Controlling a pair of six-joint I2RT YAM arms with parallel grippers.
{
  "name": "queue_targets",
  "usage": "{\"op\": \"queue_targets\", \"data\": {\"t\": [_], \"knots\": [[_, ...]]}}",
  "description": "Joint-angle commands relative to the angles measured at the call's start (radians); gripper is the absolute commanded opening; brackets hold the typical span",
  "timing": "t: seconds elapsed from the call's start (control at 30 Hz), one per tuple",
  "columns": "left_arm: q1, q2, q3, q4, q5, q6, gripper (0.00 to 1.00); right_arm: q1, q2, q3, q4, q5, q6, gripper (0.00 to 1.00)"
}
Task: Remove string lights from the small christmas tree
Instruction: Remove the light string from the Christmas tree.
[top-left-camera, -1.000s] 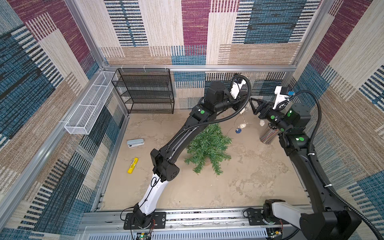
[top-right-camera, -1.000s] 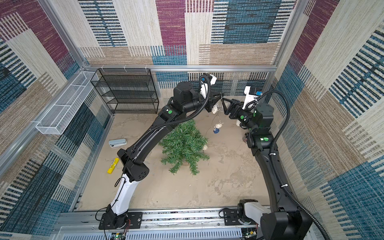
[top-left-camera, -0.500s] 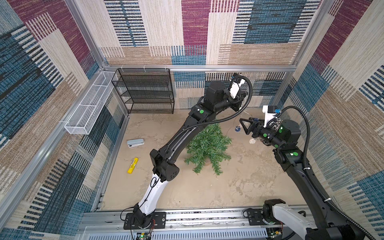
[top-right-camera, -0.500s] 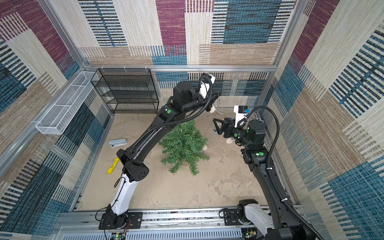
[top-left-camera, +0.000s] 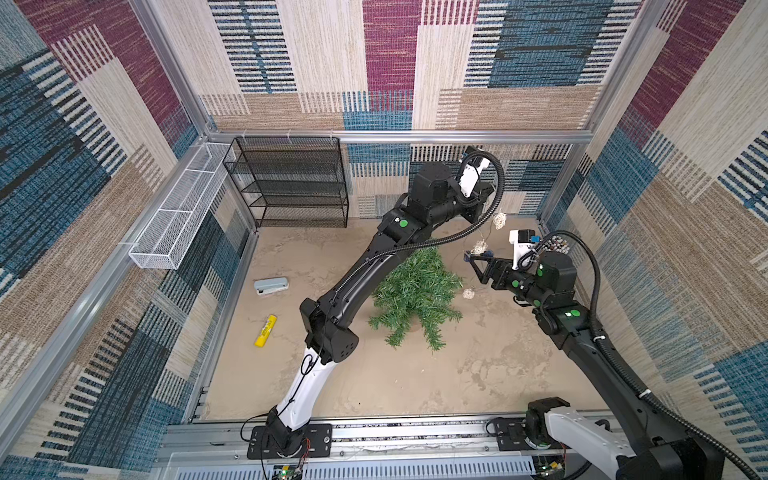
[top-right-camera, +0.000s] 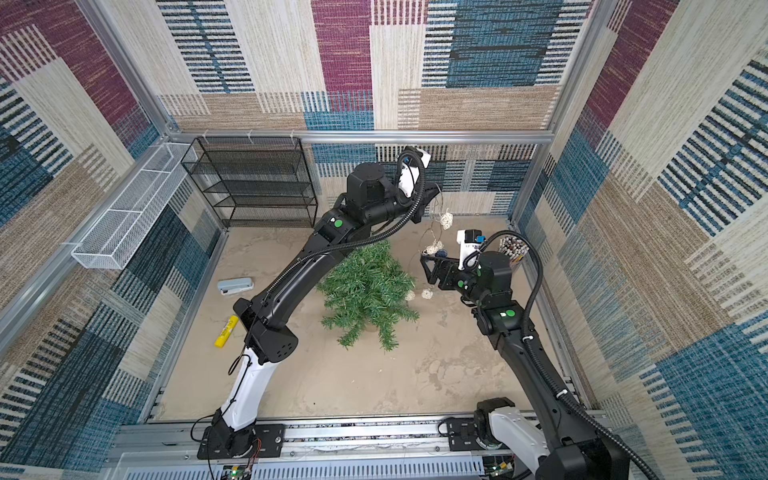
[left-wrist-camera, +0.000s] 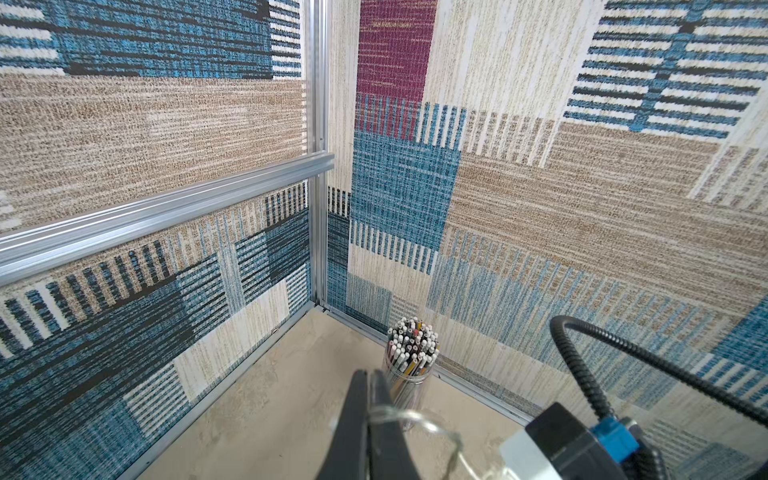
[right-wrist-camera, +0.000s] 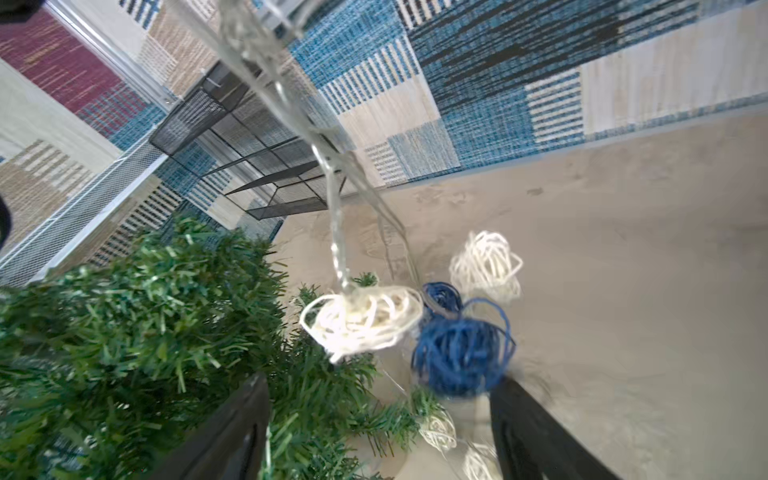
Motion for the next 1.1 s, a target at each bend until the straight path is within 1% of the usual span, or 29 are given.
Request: {"op": "queue_targets", "data": {"t": [0.0,0.2,0.27,0.33,0.43,0.53,0.63,0.73,0.93,1.07], "knots": [[-0.001,-0.008,-0.011,-0.001,0.005,-0.011,0.0,-0.035,-0.027,0.018,-0.061,0.075,-0.009,0.84],[-0.001,0.003,-0.034,-0.004,-0.027,-0.014,0.0,-0.04,-0.099,0.097,-0.107,0.111,-0.051,0.82],[-0.001,0.015,-0.03,0.0,-0.026,-0.025,0.0,-0.033,-0.107,0.111,-0.106,0.076,-0.061,0.8],[-0.001,0.023,-0.026,0.007,-0.018,-0.042,0.0,-0.016,-0.106,0.097,-0.074,0.005,-0.05,0.78],[-0.001,0.026,-0.026,0.017,-0.006,-0.066,0.0,0.036,-0.087,0.045,-0.029,-0.041,0.035,0.76],[-0.001,0.025,-0.026,0.029,-0.001,-0.088,0.0,0.08,-0.084,-0.044,0.071,-0.042,0.151,0.76],[-0.002,0.028,-0.03,0.063,0.03,-0.131,0.0,0.095,-0.081,-0.111,0.145,-0.029,0.237,0.75],[-0.003,0.034,-0.031,0.089,0.06,-0.172,0.0,0.095,-0.057,-0.139,0.184,-0.001,0.282,0.75],[-0.006,0.026,-0.065,0.132,0.086,-0.221,0.0,0.098,0.042,-0.16,0.295,0.007,0.393,0.74],[-0.005,0.018,-0.087,0.165,0.096,-0.247,0.0,0.108,0.08,-0.155,0.311,0.061,0.419,0.72]]}}
